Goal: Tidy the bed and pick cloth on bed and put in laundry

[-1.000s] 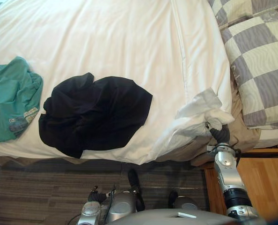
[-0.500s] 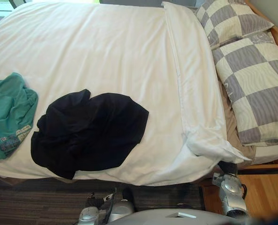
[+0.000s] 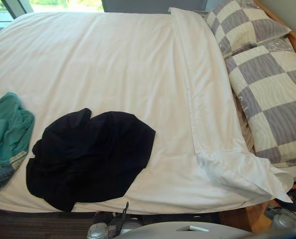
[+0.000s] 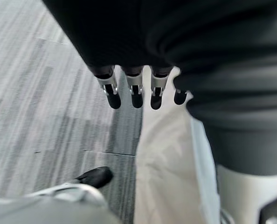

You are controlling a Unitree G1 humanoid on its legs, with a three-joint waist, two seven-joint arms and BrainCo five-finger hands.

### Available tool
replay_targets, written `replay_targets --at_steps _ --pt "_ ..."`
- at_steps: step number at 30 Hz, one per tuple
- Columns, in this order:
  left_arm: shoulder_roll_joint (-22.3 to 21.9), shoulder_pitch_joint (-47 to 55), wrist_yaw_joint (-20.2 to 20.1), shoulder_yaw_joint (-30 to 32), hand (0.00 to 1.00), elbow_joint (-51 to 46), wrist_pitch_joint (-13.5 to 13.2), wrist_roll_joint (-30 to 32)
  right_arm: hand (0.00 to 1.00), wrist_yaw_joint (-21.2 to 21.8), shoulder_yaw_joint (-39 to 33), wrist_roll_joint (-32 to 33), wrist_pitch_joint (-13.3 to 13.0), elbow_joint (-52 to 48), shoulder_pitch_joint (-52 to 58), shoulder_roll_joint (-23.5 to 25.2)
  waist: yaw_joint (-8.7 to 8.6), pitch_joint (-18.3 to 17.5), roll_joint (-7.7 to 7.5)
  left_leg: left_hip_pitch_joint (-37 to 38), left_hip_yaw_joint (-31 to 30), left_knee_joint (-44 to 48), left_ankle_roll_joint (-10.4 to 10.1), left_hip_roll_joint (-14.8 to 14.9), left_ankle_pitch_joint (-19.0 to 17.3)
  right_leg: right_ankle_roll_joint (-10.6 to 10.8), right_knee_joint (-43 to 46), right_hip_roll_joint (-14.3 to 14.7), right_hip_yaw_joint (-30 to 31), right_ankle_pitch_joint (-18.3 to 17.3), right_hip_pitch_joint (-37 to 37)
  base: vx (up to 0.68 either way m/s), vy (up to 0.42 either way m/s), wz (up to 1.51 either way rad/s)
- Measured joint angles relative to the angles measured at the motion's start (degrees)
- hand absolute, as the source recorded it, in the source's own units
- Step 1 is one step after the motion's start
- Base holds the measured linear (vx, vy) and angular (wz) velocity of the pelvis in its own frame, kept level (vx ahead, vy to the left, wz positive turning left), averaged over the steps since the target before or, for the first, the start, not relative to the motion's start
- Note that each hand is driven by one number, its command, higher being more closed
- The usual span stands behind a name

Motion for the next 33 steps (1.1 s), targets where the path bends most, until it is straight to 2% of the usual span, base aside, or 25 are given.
replay_targets --at_steps 2,6,8,9,14,16,18,20,22,23,25,29,31,33 --pt "-0.81 0.36 0.03 0.04 0.0 0.04 -0.02 -0.1 0.0 -2.92 -4.16 0.45 0.67 -4.56 0.06 -0.08 0.1 -0.45 1.33 0.13 1.4 -0.27 -0.98 0.81 -0.35 0.05 -1.88 0.91 -0.03 -0.17 0.48 -0.02 -0.189 -0.26" --pt "-0.84 0.32 0.01 0.16 0.0 -0.22 -0.02 -0.5 0.0 -8.88 -9.73 1.26 1.24 -14.38 2.36 0.04 -0.42 -0.38 1.35 0.15 1.8 -0.36 -1.56 1.2 -0.29 -0.12 -4.33 1.44 -0.54 -0.39 1.75 -0.02 -0.088 -0.08" --pt "-0.84 0.58 0.01 0.79 0.0 -0.37 -0.02 -0.51 0.0 -10.86 -9.98 1.17 1.72 -16.95 2.65 0.45 -0.83 -0.58 1.03 0.15 1.5 -0.37 -1.56 1.01 -0.29 -0.12 -4.19 1.19 -1.34 -0.38 1.85 -0.01 -0.007 0.08" --pt "-0.85 0.57 -0.01 1.5 0.0 -0.43 -0.02 -0.51 1.0 -12.21 -9.84 0.62 1.98 -19.04 2.5 1.35 -0.83 -0.77 0.71 0.14 1.42 -0.37 -1.56 0.88 -0.29 -0.12 -4.08 1.03 -1.56 -0.38 1.85 -0.01 0.008 0.07" --pt "-0.79 0.8 -0.01 2.08 0.0 -2.08 0.04 -0.51 1.0 -14.91 -5.5 -0.16 1.44 -31.04 1.25 6.0 -0.74 -1.4 -0.38 -0.25 0.77 -0.32 -1.42 0.49 -0.18 0.4 -3.97 0.6 -1.8 0.05 1.79 -0.01 0.015 0.08" --pt "-0.76 0.5 -0.01 2.43 0.0 -2.49 0.04 -0.57 1.0 -14.4 -1.23 3.15 -2.17 -35.34 -0.41 7.68 -0.76 -1.45 -0.67 -0.87 -0.18 -0.32 -1.12 0.0 0.01 0.48 -3.96 0.08 -2.34 0.11 1.73 -0.01 0.019 0.19" --pt "-0.77 0.23 -0.01 2.54 0.0 -2.49 0.06 -0.63 1.0 -13.28 2.75 7.01 -4.56 -36.51 -1.79 8.31 -0.57 -1.46 -0.65 -1.1 -0.41 -0.32 -0.97 -0.16 0.08 0.87 -3.97 -0.09 -2.69 0.5 1.69 0.0 0.024 0.11" --pt "-0.77 0.01 -0.01 2.63 0.0 -2.49 0.08 -0.64 1.0 -10.76 7.04 11.93 -7.56 -37.38 -3.34 9.74 -0.47 -1.44 -0.67 -1.38 -0.62 -0.31 -0.85 -0.18 0.13 1.01 -3.98 -0.13 -2.84 0.95 1.49 0.0 0.022 0.08" --pt "-0.93 -0.64 -0.01 2.79 0.0 -2.59 0.07 -0.79 1.0 -5.77 12.76 21.11 -11.34 -37.35 -5.02 10.0 0.09 -1.09 -0.86 -2.06 -1.1 -0.21 -0.49 -0.52 0.37 1.0 -3.87 -0.46 -3.15 1.08 0.75 0.02 0.019 0.08" --pt "-1.02 -0.86 -0.01 2.8 0.0 -2.59 0.06 -0.96 1.0 -4.73 13.89 23.04 -12.18 -37.36 -5.67 9.94 0.43 -0.77 -0.83 -2.35 -1.26 -0.13 -0.37 -0.65 0.45 1.0 -3.86 -0.56 -3.2 1.08 0.7 0.01 0.019 0.14" --pt "-2.15 -2.02 0.04 2.79 0.0 -2.59 -0.01 -2.48 1.0 -1.73 17.39 30.19 -15.15 -37.38 -8.52 9.88 0.6 0.18 -0.37 -3.85 -2.0 0.02 0.32 -1.24 0.96 1.01 -3.08 -1.21 -3.68 1.08 -0.9 0.02 0.026 0.19" --pt "-4.51 -4.08 0.05 2.39 0.0 -2.59 -0.81 -5.24 1.0 1.48 21.99 39.02 -18.62 -37.39 -12.91 10.01 0.84 3.62 1.06 -6.49 -3.15 0.1 1.05 -2.11 1.45 1.03 -1.92 -2.32 -4.82 1.06 -3.31 -0.01 0.029 0.17" --pt "-4.49 -4.8 0.1 2.33 0.0 -2.66 -1.43 -7.8 1.0 2.55 23.93 41.91 -19.82 -37.34 -14.76 10.14 0.97 6.05 1.62 -9.5 -3.62 3.44 1.66 -1.92 0.48 1.05 -0.66 -2.99 -4.93 1.04 -5.13 0.0 0.018 0.2" --pt "-4.89 -5.97 0.12 2.32 0.0 -2.71 -2.44 -11.4 1.0 3.56 24.94 45.1 -21.06 -37.11 -16.49 10.13 1.27 8.38 2.99 -14.85 -4.42 9.98 2.38 -1.14 -2.2 1.07 1.3 -3.76 -4.97 0.96 -8.2 -0.02 0.023 0.17"
